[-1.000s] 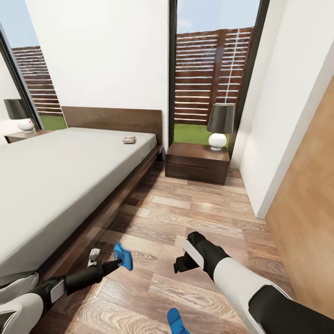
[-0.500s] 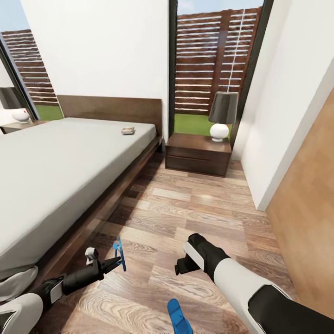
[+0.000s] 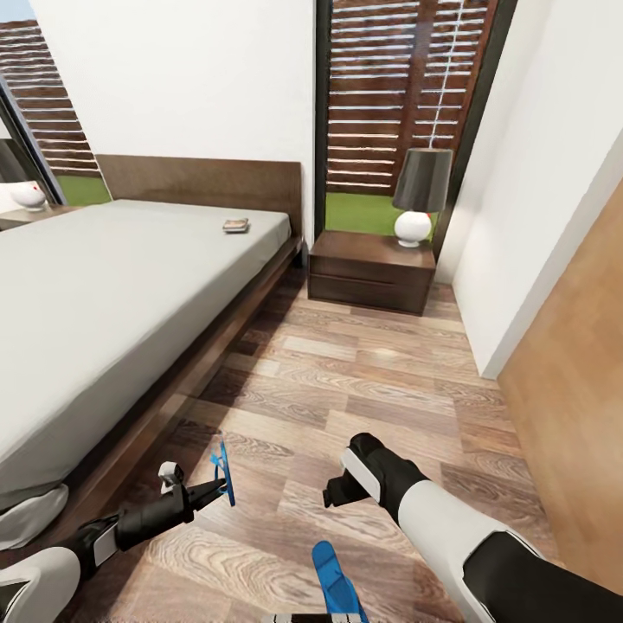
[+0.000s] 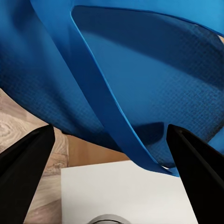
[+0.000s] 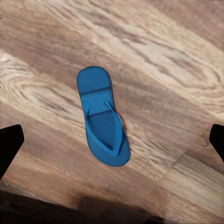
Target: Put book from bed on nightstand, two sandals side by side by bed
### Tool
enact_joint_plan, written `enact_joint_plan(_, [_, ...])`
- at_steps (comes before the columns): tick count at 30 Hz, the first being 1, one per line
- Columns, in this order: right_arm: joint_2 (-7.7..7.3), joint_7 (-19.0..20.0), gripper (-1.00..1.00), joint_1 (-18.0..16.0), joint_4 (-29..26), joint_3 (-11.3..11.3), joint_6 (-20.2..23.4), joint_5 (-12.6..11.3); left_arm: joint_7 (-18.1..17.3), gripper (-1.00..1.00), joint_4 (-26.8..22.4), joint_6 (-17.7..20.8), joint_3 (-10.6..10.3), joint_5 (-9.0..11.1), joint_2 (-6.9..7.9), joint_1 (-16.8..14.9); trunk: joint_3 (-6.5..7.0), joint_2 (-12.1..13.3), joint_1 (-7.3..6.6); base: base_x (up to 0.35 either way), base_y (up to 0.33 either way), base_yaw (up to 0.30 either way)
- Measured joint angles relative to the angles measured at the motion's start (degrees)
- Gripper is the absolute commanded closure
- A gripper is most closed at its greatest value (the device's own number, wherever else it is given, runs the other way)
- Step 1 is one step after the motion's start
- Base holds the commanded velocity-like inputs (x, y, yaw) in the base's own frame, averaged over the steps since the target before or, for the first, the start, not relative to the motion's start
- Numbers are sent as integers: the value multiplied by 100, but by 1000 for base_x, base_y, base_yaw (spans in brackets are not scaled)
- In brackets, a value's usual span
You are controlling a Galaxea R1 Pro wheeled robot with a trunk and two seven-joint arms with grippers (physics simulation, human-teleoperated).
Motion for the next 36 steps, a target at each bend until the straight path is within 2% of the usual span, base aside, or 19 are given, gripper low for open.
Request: enact_joint_plan(36, [0, -63, -100, 0, -130, 11, -29, 17, 23, 100, 7, -9, 0, 0, -9, 0, -798, -48, 93, 0, 0, 0])
